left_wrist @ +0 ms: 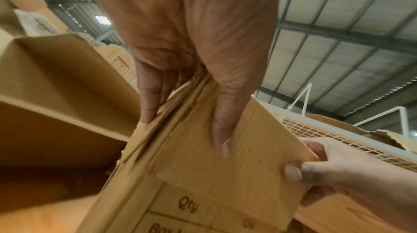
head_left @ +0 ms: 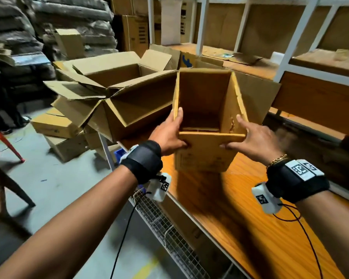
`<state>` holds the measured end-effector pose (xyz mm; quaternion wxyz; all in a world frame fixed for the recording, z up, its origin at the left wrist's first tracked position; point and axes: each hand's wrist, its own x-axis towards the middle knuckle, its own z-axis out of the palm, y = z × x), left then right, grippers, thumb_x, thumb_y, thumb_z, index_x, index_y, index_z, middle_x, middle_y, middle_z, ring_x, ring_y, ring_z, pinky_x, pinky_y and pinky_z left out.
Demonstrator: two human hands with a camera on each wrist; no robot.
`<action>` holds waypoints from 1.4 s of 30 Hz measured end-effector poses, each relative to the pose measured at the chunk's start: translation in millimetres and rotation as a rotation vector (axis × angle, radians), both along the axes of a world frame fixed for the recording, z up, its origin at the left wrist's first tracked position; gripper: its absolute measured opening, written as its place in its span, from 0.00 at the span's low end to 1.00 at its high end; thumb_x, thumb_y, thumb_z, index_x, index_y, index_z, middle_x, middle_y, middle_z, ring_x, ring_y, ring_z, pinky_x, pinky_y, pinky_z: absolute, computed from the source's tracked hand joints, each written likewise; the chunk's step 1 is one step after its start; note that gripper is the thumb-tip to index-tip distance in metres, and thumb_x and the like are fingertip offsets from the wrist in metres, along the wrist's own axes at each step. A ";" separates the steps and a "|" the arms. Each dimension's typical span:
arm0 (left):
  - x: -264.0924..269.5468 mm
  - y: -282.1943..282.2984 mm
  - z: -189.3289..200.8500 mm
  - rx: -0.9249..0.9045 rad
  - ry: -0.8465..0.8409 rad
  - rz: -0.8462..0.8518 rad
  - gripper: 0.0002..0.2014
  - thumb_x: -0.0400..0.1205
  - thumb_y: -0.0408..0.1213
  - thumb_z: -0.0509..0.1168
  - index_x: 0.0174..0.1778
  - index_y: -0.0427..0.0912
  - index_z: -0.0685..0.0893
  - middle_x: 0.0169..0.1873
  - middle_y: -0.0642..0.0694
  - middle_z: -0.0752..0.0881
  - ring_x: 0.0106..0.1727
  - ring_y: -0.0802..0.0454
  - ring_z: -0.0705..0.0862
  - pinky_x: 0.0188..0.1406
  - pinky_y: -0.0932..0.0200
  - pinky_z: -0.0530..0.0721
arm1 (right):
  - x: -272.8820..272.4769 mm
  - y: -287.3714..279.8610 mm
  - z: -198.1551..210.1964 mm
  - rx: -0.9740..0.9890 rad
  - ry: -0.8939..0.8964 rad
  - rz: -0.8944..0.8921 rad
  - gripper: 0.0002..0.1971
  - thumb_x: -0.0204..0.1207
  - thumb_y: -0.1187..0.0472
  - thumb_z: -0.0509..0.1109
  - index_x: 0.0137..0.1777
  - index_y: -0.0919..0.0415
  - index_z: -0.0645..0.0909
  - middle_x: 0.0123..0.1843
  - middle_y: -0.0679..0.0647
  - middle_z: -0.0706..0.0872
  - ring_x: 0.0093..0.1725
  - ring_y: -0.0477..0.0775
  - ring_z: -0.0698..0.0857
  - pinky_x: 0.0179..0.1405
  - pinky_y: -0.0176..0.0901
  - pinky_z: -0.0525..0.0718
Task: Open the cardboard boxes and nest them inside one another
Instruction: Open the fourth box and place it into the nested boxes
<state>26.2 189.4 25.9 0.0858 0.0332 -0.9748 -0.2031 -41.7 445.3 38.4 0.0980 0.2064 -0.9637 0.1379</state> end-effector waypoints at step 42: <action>-96.3 -417.6 208.3 0.004 0.591 -0.155 0.62 0.61 0.45 0.82 0.85 0.38 0.50 0.84 0.35 0.53 0.85 0.41 0.54 0.83 0.40 0.56 | -77.8 -415.8 187.7 -0.538 0.415 0.099 0.57 0.61 0.31 0.79 0.86 0.58 0.60 0.83 0.58 0.71 0.80 0.55 0.71 0.73 0.42 0.74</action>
